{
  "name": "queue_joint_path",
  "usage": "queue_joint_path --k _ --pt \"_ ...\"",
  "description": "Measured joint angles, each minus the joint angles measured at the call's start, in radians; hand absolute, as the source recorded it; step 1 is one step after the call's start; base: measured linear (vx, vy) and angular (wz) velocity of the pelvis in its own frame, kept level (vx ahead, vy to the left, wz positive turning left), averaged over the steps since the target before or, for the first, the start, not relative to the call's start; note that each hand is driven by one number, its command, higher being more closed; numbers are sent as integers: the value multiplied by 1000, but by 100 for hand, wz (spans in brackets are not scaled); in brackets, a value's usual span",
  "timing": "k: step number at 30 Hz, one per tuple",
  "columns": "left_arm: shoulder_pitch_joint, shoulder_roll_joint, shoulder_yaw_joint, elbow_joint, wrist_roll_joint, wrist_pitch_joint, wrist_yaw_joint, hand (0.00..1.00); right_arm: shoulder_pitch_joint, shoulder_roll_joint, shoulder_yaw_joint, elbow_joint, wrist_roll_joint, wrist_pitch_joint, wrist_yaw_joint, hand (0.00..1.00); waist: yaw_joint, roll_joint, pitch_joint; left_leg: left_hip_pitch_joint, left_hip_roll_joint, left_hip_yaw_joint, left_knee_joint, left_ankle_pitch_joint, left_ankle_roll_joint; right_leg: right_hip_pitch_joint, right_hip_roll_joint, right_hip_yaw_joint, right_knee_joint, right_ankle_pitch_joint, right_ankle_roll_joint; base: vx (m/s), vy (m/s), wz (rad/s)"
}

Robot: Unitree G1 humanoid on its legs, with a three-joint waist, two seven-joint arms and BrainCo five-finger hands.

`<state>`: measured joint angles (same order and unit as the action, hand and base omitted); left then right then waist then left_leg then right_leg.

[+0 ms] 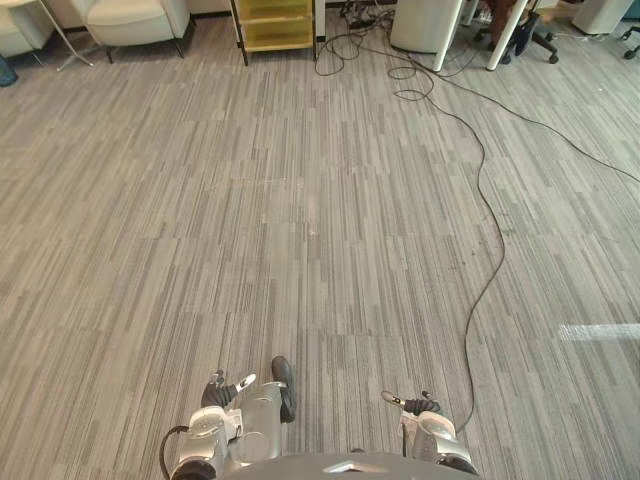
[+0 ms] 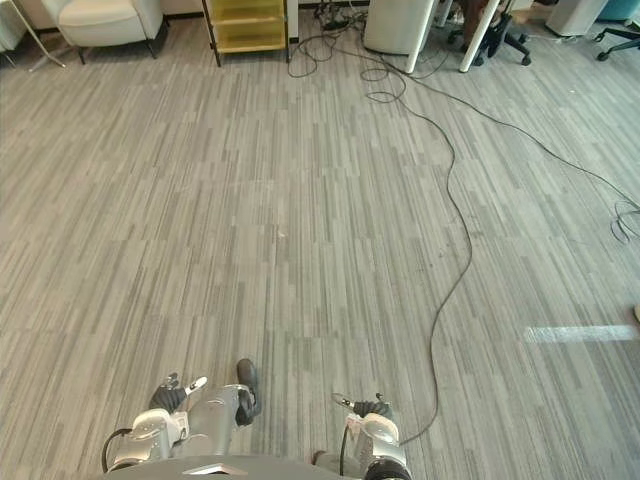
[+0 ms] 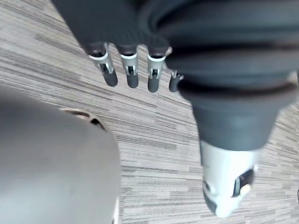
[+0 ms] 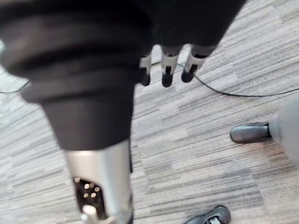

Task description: Pick up cushions and gather them together orderly.

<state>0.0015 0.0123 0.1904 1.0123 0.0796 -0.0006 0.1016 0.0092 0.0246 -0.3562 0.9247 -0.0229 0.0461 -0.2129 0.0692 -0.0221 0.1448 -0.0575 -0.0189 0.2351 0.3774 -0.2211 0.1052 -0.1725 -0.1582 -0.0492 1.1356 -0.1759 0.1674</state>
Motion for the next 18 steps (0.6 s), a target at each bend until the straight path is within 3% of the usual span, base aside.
queue_joint_path --k 2,4,5,7,8,10,11,12,13,14,15,16,18 --pt "-10 -6 -1 -1 1 1 0 0 16 0 -1 -33 -6 -9 16 0 -17 12 4 104 -1 -51 -69 -37 -2 -117 8 -73 -50 -43 -48 430 3 68" --pt "-18 -10 0 0 1 1 0 0 21 6 -7 -44 -6 -12 17 0 -17 -5 10 147 -4 -81 -86 -77 -12 -182 13 -99 -185 -60 -68 374 -72 52" --pt "-19 -13 4 0 1 1 0 0 26 2 -16 -41 -6 -8 18 0 -18 -7 11 184 2 -105 -99 -98 -27 -207 33 -100 -387 -54 -86 365 -135 43" --pt "-19 -20 4 3 1 1 0 0 26 6 -43 -41 -2 -9 20 0 -26 -7 11 224 5 -139 -138 -115 -46 -209 45 -94 -655 11 -94 392 -173 61" --pt "-19 -26 9 7 1 0 0 0 26 3 -62 -37 -2 -6 21 0 -32 -7 11 260 5 -174 -159 -137 -65 -209 44 -68 -805 74 -100 482 -241 68" --pt "-16 -40 36 18 1 0 0 0 25 0 -76 -34 -3 -1 26 0 -41 14 3 297 30 -213 -175 -168 -82 -206 55 -72 -771 173 -115 538 -264 67" --pt "-4 -47 52 31 1 0 1 0 23 -6 -79 -29 -4 -2 28 0 -38 29 -14 321 50 -239 -179 -166 -91 -207 73 -80 -713 168 -127 575 -260 58" --pt "-2 -61 62 30 1 -1 0 0 12 -17 -78 -16 -5 -3 28 0 -39 54 -19 313 74 -238 -120 -155 -108 -202 80 -106 -679 125 -143 683 -304 64" --pt "-11 -78 91 28 1 -1 0 0 -4 -29 -76 -4 -7 -3 30 0 -41 80 -14 229 105 -236 95 -135 -143 -167 89 -136 -664 83 -157 668 -303 49" --pt "-8 -89 115 22 1 -1 -1 0 -7 -37 -75 -5 -7 -2 29 0 -38 102 -10 134 139 -233 324 -58 -191 -113 102 -156 -672 54 -170 552 -240 37" --pt "-5 -92 123 16 1 -1 -1 0 -7 -39 -73 -5 -6 -2 28 0 -32 101 -6 87 160 -232 435 -2 -207 -84 113 -156 -681 39 -179 557 -206 6" --pt "2 -90 123 5 1 -1 -1 0 -7 -43 -54 -4 -4 -2 27 0 -23 114 -2 17 210 -192 621 9 -215 -9 139 -160 -715 19 -190 533 -158 -20" --pt "15 -83 118 -26 1 -2 -1 0 -6 -34 -25 5 -2 -2 27 0 -13 105 3 -76 266 -87 738 -6 -189 130 150 -156 -814 8 -194 571 -140 -17"
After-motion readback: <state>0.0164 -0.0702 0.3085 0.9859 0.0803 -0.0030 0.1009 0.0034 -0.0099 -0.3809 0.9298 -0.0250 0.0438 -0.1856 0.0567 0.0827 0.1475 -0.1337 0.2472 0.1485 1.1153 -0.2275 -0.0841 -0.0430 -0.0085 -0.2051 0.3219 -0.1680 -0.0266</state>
